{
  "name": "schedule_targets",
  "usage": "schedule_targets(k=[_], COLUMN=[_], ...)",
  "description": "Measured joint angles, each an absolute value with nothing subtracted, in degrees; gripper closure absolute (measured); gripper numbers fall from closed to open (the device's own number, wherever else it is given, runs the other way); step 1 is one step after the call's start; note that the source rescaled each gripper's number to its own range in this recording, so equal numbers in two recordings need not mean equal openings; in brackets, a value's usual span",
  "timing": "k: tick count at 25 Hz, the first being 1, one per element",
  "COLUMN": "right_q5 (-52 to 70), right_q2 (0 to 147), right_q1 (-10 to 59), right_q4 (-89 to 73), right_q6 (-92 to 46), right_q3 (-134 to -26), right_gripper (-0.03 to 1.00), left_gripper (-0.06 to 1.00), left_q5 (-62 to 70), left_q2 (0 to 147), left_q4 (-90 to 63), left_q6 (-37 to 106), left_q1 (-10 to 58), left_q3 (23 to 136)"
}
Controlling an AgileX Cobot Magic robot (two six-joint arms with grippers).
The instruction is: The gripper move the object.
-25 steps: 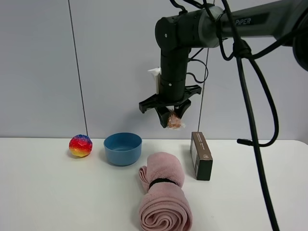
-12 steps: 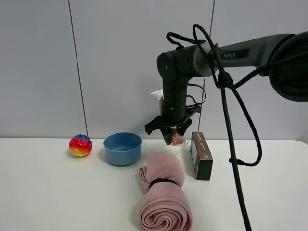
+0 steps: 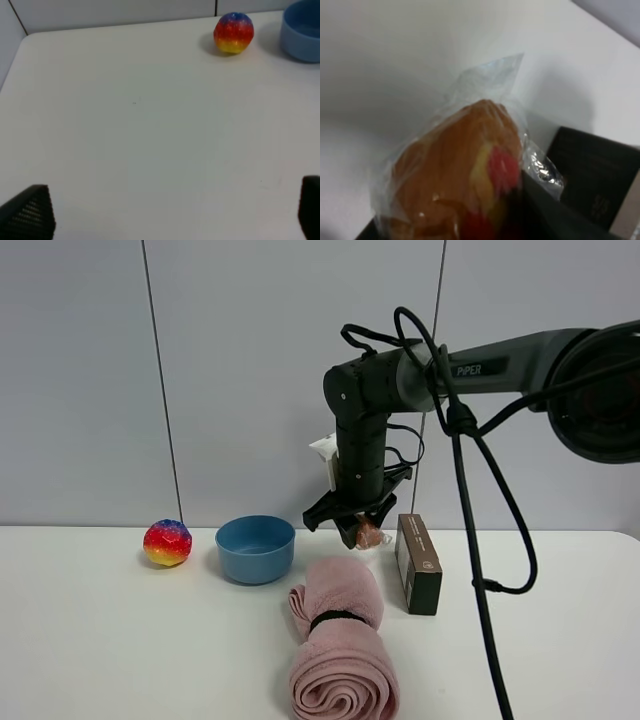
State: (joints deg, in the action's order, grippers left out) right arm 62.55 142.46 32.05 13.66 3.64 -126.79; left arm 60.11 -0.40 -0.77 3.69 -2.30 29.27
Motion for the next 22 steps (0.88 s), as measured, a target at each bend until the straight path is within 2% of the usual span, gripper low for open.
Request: schedule_targets(k=[7,11,16,22], right_q5=[61.58,61.52,61.52,61.79], right_q2=[142.46,142.46,142.46,141.98], right_q1=[32.05,32.05,32.05,32.05], right_q4=[14.72,15.15,15.15,13.95], right_q6=[3.52,3.52,3.52,3.73], right_q3=[-126.79,-126.79,-126.79,-126.79], right_gripper=[0.82,0.61,0.50,0.26], left_gripper=[-0.06,-0.06,-0.06,-0.06], left_q5=[60.11,60.11,60.11,60.11], left_q2=[-0.40,-0.40,-0.40,-0.40], left_q4=[-0.77,-0.77,-0.77,-0.77], left_q6=[3.69,3.69,3.69,3.69], left_q1=[-2.30,-2.30,-2.30,-2.30], left_q3=[29.27,29.27,29.27,29.27])
